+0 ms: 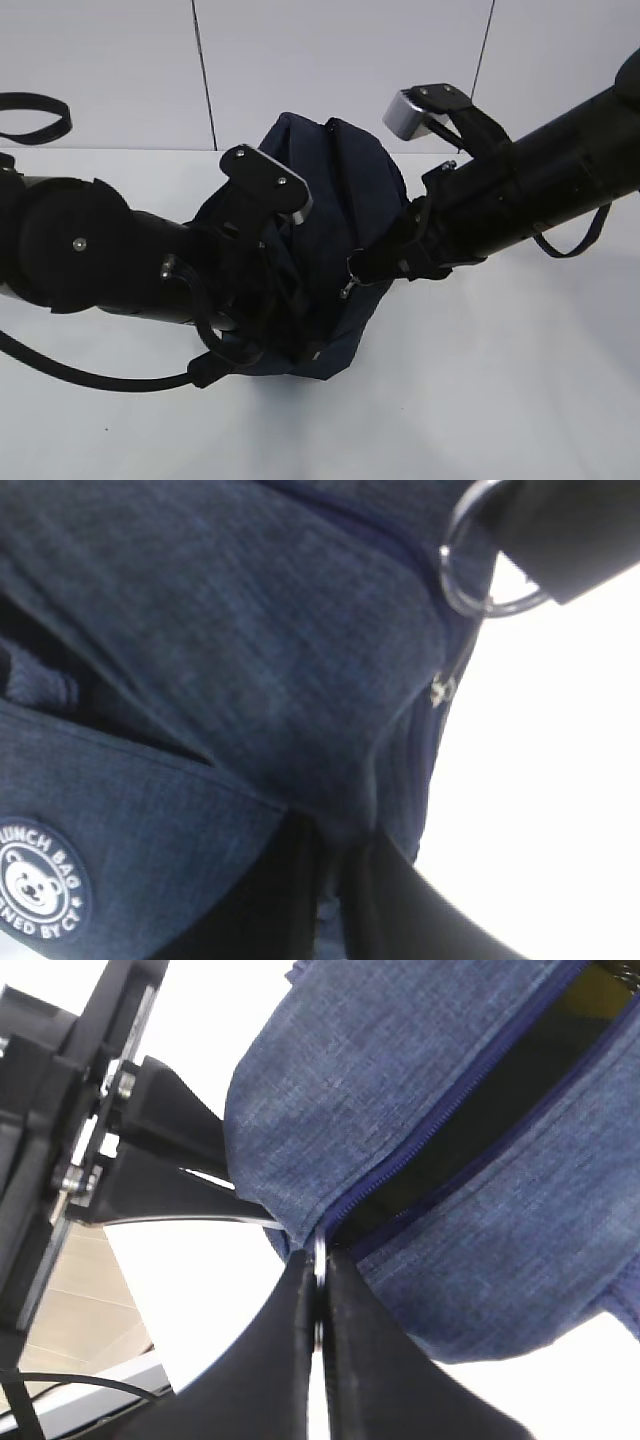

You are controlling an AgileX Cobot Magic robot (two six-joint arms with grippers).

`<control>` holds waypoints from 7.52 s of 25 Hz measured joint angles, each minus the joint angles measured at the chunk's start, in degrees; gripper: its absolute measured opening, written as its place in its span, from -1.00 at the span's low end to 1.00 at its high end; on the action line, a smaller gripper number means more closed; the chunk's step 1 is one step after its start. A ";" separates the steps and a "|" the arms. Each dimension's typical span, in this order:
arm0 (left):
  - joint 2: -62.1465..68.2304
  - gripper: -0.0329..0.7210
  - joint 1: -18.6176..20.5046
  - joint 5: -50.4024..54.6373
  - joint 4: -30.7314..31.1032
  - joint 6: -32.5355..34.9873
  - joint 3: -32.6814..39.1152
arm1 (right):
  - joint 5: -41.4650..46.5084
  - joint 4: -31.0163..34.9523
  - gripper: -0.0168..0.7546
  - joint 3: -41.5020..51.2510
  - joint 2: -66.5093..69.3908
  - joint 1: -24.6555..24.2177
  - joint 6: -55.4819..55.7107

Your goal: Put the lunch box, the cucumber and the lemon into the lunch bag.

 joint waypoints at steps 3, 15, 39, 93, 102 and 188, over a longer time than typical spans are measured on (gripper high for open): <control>-0.26 -0.88 0.00 -1.85 -0.10 0.00 1.75 | 0.00 -0.51 -0.90 -1.55 0.00 0.00 1.05; -0.75 -0.88 0.00 -4.59 -0.72 0.00 3.13 | 0.45 -2.04 -0.90 -6.29 0.00 0.00 3.28; -0.82 -0.88 0.00 -7.57 -4.55 0.00 3.57 | -4.59 0.93 -0.90 -16.84 7.05 0.00 3.28; -0.96 -0.88 0.00 -15.10 -7.91 0.00 9.33 | -12.70 4.38 -0.90 -52.63 39.58 -5.29 0.42; -0.96 -0.88 1.32 -21.54 -12.69 0.00 11.86 | 3.47 -4.69 -0.90 -53.31 39.58 -10.39 0.66; -13.63 0.18 24.76 -0.95 10.61 0.10 6.98 | 24.06 -8.49 -0.90 -58.12 40.30 -10.21 16.00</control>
